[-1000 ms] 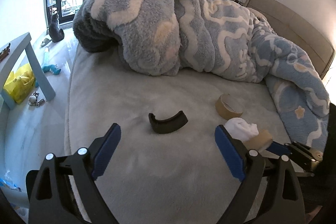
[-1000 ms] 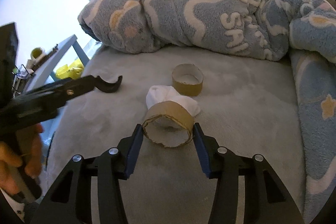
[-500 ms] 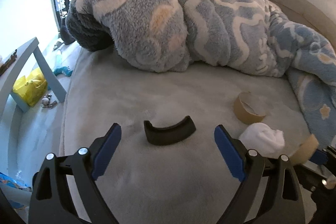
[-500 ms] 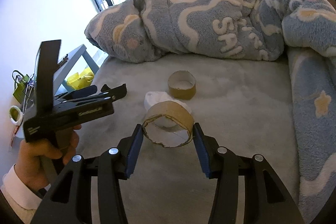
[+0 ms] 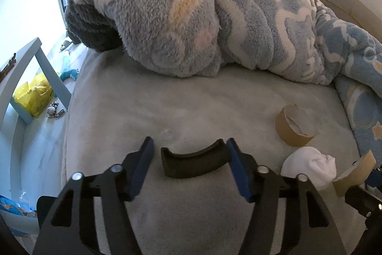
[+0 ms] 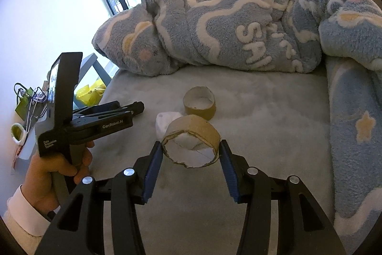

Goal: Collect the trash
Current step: 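Grasp the second black curved piece with the left gripper while the right gripper holds the tape roll, then carry the black piece and tape roll over the black bin and open both grippers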

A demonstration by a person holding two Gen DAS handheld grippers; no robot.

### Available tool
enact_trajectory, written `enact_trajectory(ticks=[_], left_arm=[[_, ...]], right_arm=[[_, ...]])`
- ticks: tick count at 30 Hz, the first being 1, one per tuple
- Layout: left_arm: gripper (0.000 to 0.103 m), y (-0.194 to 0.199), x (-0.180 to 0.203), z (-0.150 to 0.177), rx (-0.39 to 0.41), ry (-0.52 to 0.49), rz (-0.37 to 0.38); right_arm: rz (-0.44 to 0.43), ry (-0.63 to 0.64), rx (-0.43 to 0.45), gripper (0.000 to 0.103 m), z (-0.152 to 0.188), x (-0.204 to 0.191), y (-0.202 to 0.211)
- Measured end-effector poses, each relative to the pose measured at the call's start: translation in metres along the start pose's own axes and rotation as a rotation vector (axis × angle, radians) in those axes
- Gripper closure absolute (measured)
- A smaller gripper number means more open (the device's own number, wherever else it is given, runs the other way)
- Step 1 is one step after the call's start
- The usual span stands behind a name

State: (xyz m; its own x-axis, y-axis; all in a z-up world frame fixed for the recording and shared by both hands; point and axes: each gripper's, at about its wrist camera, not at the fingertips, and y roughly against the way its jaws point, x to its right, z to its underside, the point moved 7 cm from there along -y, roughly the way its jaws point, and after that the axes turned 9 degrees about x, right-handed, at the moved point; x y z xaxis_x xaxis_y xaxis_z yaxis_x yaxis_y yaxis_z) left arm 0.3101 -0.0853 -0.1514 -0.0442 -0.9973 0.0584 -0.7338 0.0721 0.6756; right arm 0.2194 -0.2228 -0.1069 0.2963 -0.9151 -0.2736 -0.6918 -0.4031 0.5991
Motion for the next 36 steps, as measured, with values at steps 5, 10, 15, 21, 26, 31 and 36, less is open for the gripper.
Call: enact_trajectory(ticks=[5,10,15,21,26,31,36], left_arm=[[0.051,0.006,0.002,0.0,0.004,0.018,0.031],[0.052,0.02,0.002,0.001,0.016,0.014,0.057],[0.052,0.037,-0.001,0.001,0.04,0.027,0.092],[0.052,0.062,-0.012,0.003,0.063,0.049,0.122],[0.052,0.081,-0.021,0.008,0.077,0.048,0.122],[0.052,0.099,-0.033,0.015,0.084,0.067,0.137],[0.052,0.117,-0.047,0.022,0.088,0.066,0.127]], right_arm=[[0.002,0.013,0.004,0.054,-0.002,-0.007,0.002],[0.008,0.017,0.022,0.054,-0.007,-0.014,0.007],[0.005,0.026,0.043,0.054,-0.012,-0.029,0.014],[-0.002,0.037,0.056,0.054,-0.01,-0.048,0.023],[-0.008,0.046,0.069,0.054,-0.007,-0.065,0.032],[-0.017,0.044,0.08,0.054,-0.004,-0.08,0.038],[-0.033,0.051,0.08,0.054,0.0,-0.098,0.043]])
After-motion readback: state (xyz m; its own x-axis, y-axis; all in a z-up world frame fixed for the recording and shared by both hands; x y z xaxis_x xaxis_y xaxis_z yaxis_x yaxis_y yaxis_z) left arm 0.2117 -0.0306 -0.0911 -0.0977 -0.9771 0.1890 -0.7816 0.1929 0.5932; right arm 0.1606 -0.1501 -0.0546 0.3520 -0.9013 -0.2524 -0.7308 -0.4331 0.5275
